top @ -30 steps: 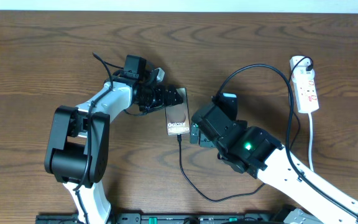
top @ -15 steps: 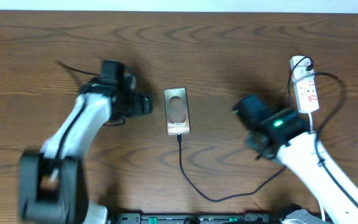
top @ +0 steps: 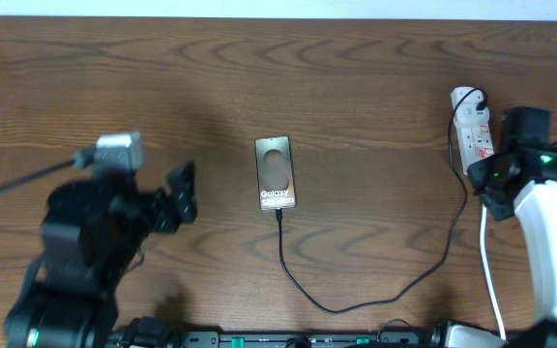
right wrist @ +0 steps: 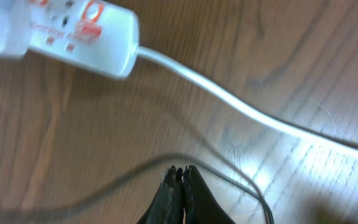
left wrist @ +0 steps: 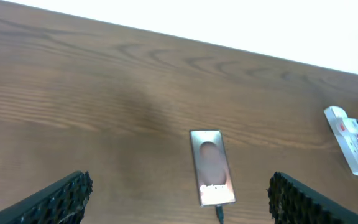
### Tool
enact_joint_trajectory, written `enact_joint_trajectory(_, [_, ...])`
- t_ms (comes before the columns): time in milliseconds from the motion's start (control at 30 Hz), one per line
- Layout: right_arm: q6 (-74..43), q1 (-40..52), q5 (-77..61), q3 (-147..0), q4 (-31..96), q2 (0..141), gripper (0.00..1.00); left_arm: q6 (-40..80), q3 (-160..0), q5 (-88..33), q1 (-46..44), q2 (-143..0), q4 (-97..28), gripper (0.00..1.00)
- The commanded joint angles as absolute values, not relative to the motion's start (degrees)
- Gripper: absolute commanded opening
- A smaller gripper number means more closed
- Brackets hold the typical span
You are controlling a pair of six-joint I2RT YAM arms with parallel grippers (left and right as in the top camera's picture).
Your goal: Plug charger to phone and switch on socket
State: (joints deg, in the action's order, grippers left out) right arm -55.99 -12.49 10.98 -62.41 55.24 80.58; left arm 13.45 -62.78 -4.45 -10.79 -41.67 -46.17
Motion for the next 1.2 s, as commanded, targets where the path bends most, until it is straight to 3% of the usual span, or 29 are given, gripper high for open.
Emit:
enact_joint_trajectory(0, [-49.28, -16.75, 7.35, -62.98, 51.33, 84.2, 0.02, 12.73, -62.48, -0.58, -10.96, -37.52, -47.64, 0.93])
enact_joint_trajectory(200, [-48.56, -19.53, 4.36, -69.56, 47.42, 94.98, 0.01, 12.73, -62.48, -0.6, -10.96, -34.26, -47.99, 0.93])
enact_joint_trajectory(633, [-46.59, -19.44, 2.11, -103.5, 59.64, 121.67, 0.01, 12.73, -62.43, -0.6, -11.0, -33.47, -48.03, 0.93])
enact_joint_trajectory(833, [-46.63, -19.22, -2.13, -105.56, 58.24, 126.72, 0.02, 12.73, -62.37, -0.6, -10.83, -28.53, -51.42, 0.93])
enact_joint_trajectory(1167, [-47.46, -19.05, -2.35, -105.56, 54.35, 127.55, 0.01, 12.73, -62.37, -0.6, -3.14, -12.67, -61.8, 0.93])
